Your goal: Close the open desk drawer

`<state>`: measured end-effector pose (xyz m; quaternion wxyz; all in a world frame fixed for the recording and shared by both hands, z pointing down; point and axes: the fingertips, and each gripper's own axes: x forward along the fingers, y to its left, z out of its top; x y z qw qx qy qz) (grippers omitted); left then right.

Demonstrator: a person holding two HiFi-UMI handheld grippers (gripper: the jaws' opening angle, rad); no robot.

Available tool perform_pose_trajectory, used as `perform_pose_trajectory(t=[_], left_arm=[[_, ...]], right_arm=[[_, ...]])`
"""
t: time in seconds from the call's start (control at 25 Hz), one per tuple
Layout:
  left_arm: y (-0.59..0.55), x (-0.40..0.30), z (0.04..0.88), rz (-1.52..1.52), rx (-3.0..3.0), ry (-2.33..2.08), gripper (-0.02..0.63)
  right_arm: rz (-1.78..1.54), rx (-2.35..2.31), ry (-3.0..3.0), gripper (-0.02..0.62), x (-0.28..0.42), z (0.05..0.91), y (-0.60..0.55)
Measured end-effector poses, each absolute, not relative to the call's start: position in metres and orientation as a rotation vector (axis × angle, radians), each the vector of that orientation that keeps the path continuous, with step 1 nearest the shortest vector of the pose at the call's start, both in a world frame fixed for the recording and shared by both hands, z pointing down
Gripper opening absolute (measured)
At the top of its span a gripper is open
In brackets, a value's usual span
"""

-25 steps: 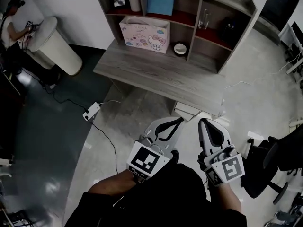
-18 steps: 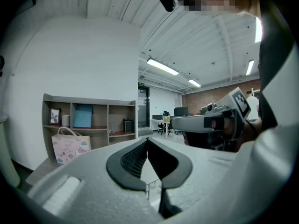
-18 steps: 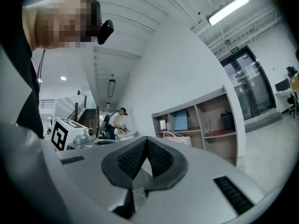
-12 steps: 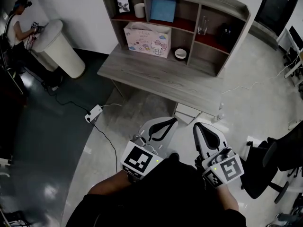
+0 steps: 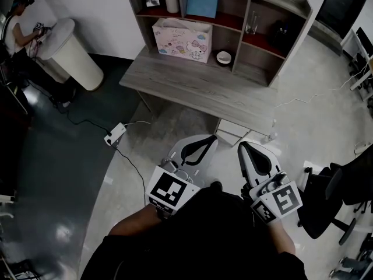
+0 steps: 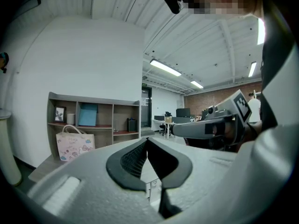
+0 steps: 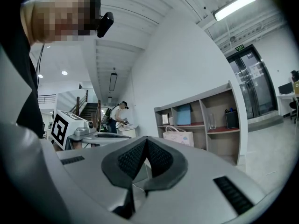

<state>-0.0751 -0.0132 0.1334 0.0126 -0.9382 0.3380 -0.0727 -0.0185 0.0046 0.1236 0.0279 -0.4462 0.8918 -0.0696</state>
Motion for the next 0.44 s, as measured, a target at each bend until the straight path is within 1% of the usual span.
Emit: perform_pose_trajectory(t=[0.44], left_arm=[[-0.016, -0.096, 0.140, -0.172, -2.976, 1.071, 0.008]], right_arm=[[-0.227, -1.389, 2.761, 0.011, -0.037, 0.131, 0.000]])
